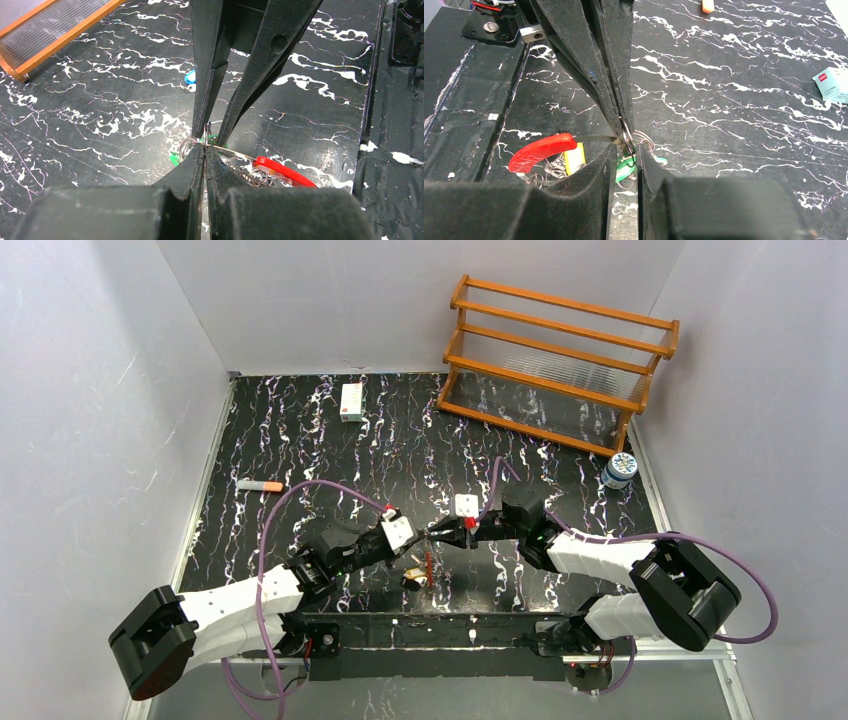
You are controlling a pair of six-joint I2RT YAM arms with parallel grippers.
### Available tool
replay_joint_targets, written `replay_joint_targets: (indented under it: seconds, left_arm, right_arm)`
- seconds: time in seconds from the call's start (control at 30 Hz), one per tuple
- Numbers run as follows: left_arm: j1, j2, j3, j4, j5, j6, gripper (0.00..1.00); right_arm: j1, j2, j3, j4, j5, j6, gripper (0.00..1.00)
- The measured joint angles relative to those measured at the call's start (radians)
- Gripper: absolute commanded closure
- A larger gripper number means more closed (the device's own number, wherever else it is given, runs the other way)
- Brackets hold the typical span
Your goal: Put the keys on the keyring
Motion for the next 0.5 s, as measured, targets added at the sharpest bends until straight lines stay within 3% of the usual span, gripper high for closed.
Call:
replay_joint_targets:
  seconds: [0.2,0.5]
  left_arm:
    - [0.0,0.0,0.0,0.0,0.0,0.0,1.0]
    - [0.0,0.0,0.0,0.0,0.0,0.008,1.0]
  right_arm:
    - [0.0,-0.002,0.0,0.008,0.0,0.01,0.67]
    - [0.0,-0.002,0.0,0.013,0.004,0.014,0.95]
